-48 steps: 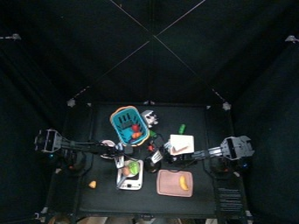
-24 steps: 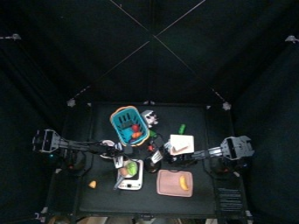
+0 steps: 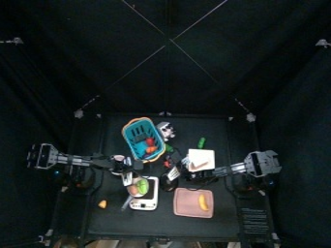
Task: Put pan to left of stove
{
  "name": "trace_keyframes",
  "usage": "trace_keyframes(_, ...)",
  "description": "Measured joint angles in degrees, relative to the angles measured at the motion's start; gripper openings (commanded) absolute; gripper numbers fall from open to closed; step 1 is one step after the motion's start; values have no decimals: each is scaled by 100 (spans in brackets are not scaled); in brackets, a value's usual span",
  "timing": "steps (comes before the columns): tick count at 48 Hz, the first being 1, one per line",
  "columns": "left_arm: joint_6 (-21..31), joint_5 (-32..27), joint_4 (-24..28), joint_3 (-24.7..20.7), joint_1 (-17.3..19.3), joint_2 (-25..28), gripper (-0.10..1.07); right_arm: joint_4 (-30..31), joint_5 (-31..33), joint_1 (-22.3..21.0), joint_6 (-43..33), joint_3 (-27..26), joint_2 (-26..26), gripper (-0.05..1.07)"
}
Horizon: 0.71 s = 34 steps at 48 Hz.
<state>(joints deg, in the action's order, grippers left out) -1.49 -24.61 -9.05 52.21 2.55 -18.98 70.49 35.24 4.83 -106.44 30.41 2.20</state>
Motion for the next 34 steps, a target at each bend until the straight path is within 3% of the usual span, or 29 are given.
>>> trace_keyframes(21, 0, -88, -316, 1090, -378, -1380, 41, 0, 0, 0, 0, -9, 53, 92)
trace_keyframes(34, 0, -114, -457, 1512, -519, -1582, 41, -35, 0, -9, 0, 0, 62, 92)
